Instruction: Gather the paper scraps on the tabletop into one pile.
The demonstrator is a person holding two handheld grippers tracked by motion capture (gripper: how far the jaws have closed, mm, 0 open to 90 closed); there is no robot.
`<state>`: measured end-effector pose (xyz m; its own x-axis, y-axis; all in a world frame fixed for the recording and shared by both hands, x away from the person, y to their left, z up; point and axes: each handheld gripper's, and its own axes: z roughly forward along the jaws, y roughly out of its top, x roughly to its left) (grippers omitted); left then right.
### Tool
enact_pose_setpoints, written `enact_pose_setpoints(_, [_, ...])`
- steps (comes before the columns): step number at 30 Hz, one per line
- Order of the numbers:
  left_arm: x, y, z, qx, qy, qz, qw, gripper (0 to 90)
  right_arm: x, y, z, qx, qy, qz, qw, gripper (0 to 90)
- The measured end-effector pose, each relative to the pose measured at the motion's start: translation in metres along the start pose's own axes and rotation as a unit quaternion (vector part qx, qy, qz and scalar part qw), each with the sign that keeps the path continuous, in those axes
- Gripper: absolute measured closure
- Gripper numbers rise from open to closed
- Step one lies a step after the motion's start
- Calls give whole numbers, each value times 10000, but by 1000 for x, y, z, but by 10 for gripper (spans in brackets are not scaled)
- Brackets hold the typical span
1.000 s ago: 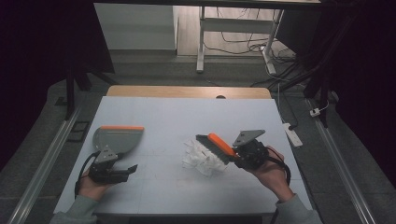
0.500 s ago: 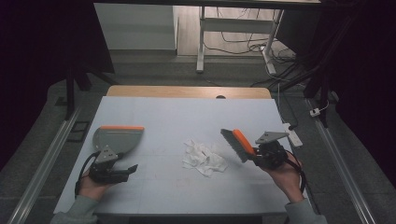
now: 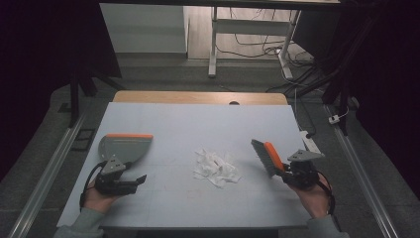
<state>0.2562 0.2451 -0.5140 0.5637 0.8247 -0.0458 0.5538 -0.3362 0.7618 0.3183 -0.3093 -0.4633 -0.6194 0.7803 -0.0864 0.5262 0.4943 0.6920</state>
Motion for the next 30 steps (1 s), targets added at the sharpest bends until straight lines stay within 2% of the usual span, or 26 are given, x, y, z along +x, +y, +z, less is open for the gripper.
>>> enact_pose_setpoints(6, [-3,1,0,-17,-7,53,10000,252,1,2,-3,-168,-34,-9,9999,702])
enact_pose_setpoints(16, [-4,2,0,-16,-20,75,10000,252,3,3,-3,-282,24,-68,9996,701])
enact_pose_setpoints(30, [-4,1,0,-14,-17,72,10000,252,3,3,-2,-292,54,-121,9995,701])
